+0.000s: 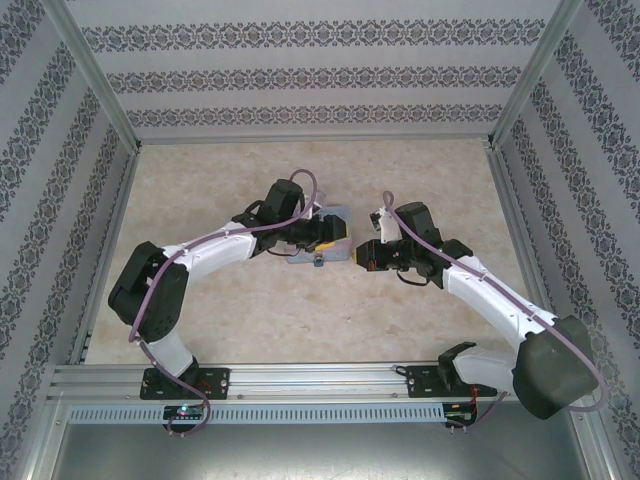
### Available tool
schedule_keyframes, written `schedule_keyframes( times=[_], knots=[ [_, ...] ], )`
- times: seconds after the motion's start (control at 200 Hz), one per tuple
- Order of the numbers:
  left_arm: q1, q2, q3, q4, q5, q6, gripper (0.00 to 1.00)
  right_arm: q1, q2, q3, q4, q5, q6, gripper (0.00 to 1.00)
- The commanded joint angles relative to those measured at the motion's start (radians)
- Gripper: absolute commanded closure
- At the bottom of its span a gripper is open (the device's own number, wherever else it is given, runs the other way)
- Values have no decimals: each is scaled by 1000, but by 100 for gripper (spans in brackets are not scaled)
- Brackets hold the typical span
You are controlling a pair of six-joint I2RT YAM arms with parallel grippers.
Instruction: Unlock the padlock with the key
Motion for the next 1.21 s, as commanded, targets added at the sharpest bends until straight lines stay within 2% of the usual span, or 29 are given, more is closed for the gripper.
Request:
schedule_keyframes(
  times=[0.0, 0.445, 0.739, 0.889, 1.204],
  knots=[
    [-20, 9, 18, 68, 14, -10, 38, -4, 2, 18, 28, -10, 3, 100],
    [-55, 46, 28, 74, 2, -17, 58, -5, -3, 7, 28, 5, 4, 100],
    [-62, 54, 37, 67, -5, -15, 65, -7, -4, 0, 28, 8, 1, 100],
    [-65, 54, 40, 66, -9, -14, 75, -9, -5, -2, 29, 8, 0, 100],
    [-69, 55, 47, 64, -11, -14, 87, -9, 2, 2, 32, 7, 5, 100]
  ],
)
